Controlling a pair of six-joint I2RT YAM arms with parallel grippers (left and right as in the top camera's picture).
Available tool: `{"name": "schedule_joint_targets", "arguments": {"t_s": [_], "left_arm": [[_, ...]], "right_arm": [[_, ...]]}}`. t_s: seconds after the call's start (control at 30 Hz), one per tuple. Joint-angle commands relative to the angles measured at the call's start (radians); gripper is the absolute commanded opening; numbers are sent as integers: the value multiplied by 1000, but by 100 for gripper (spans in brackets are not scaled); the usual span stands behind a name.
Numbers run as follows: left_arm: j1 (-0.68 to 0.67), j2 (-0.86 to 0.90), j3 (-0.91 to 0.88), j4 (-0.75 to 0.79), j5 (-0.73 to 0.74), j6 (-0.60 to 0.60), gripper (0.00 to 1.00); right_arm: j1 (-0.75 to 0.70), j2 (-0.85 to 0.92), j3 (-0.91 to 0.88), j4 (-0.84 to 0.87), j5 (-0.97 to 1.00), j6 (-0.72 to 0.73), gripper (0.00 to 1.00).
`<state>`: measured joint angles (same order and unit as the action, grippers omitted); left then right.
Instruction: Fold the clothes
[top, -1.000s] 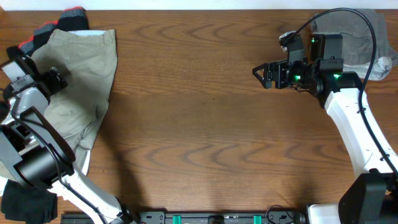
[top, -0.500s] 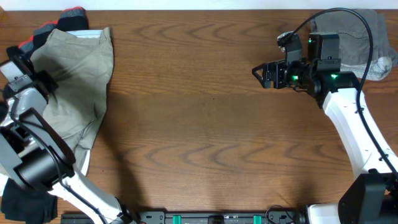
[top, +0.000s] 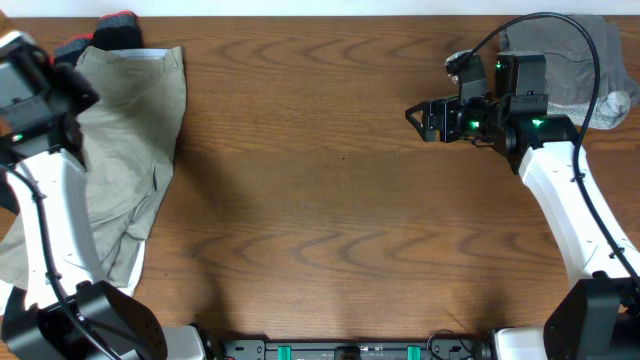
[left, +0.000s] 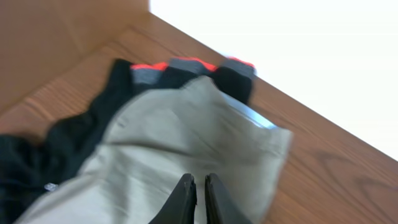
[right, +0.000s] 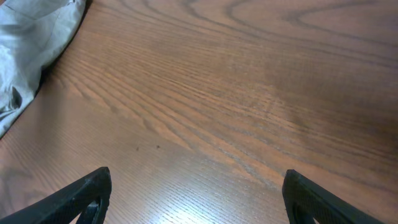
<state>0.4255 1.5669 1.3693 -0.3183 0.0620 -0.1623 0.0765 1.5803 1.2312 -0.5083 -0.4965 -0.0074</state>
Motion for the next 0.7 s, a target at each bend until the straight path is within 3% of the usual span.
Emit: {"name": "schedule_joint_targets", "arguments": {"t_s": [0.0,0.03,0.07,0.13,0.17,0.23,0.4,0.67], "left_arm": [[-17,18,9,-18,-74,-26,9],[-13,28,9,-18,-84,-16,10],[-7,37,9,-17,-82,1,20],[16,64,9,-2,-82,51,50],[27,80,9,12,-82,67,59],[56,124,9,60,-82,106,70],[116,259,9,146,-73,167,78],[175,417,9,149,-70,169,78]], "right_arm": [[10,10,18,-5,2,14,86],[10,10,18,-9,2,14,86],[10,10,18,-12,-2,14,86],[10,10,18,-13,-2,14,86],[10,10,18,-12,-2,14,86],[11,10,18,-11,-2,14,86],[11,10,18,-12,-2,31,86],[11,10,18,-11,-1,37,86]]}}
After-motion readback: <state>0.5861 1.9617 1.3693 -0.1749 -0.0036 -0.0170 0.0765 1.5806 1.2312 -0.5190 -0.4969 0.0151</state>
